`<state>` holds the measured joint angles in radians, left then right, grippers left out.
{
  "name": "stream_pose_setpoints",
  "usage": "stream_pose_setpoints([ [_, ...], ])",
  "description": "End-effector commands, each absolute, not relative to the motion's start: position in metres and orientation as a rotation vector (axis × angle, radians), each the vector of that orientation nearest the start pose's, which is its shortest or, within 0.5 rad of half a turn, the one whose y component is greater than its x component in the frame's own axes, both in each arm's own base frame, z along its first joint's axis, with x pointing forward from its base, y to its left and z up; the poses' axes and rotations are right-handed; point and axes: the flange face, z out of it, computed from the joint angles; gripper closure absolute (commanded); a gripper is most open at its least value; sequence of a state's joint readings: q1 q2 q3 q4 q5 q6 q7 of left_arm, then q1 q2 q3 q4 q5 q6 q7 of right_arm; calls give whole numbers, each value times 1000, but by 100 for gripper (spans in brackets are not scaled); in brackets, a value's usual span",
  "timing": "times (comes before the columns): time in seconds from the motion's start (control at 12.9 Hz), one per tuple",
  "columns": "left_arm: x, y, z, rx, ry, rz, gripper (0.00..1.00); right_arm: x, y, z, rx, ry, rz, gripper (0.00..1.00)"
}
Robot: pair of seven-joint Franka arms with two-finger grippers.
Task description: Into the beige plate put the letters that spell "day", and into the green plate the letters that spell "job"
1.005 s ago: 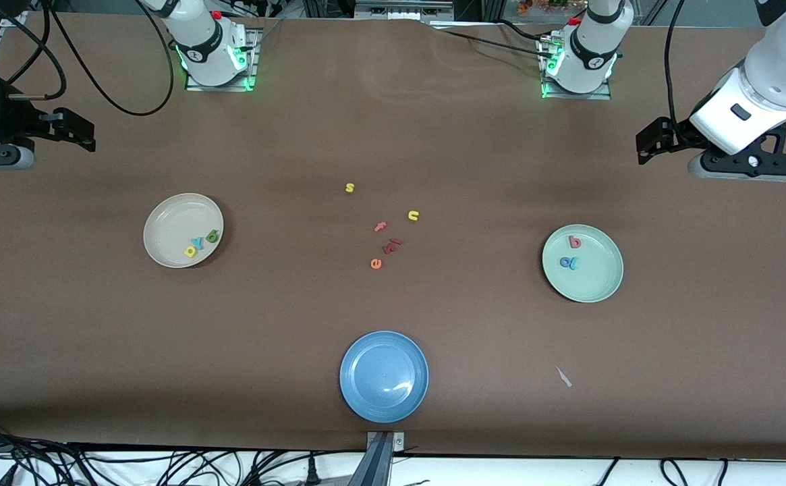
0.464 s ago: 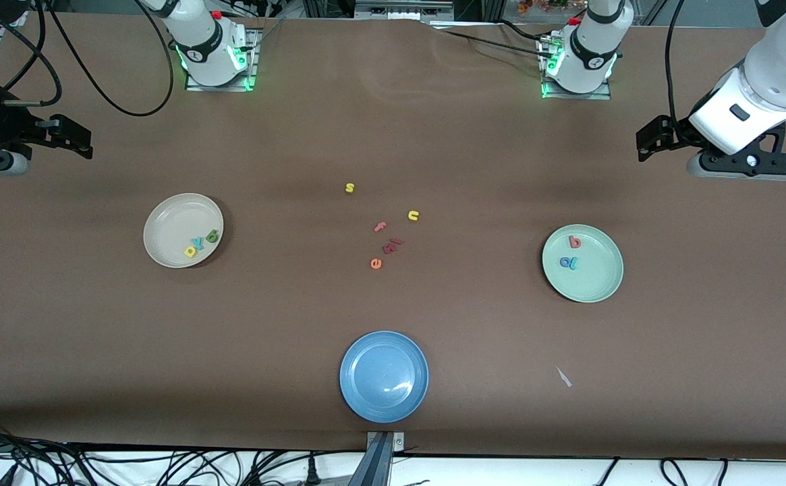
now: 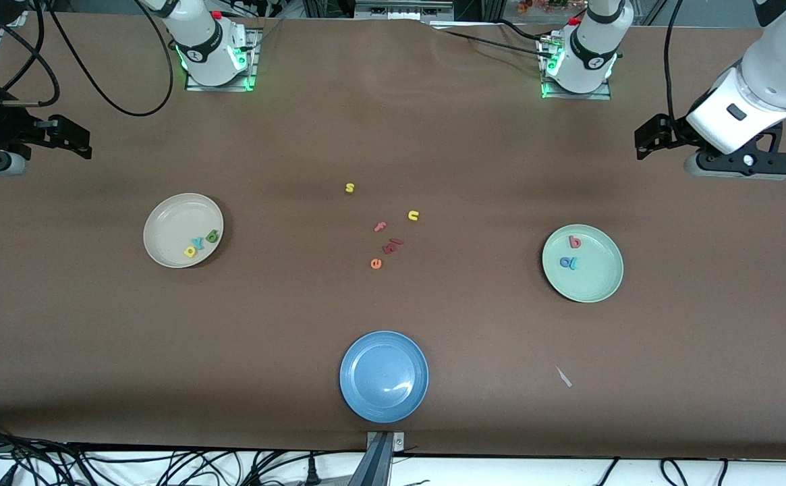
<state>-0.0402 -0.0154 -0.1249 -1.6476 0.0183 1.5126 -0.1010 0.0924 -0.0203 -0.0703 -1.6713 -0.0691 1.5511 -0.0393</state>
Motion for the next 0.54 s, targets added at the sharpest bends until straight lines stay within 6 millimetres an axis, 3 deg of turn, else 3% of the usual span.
stream_pose_setpoints([
  [0.0, 532, -92, 604, -3104, 114, 152, 0, 543, 2, 589, -3182, -82, 160, 0],
  [0.46, 537, -69, 606, -3083, 79, 136, 0, 543, 2, 589, -3181, -87, 165, 0],
])
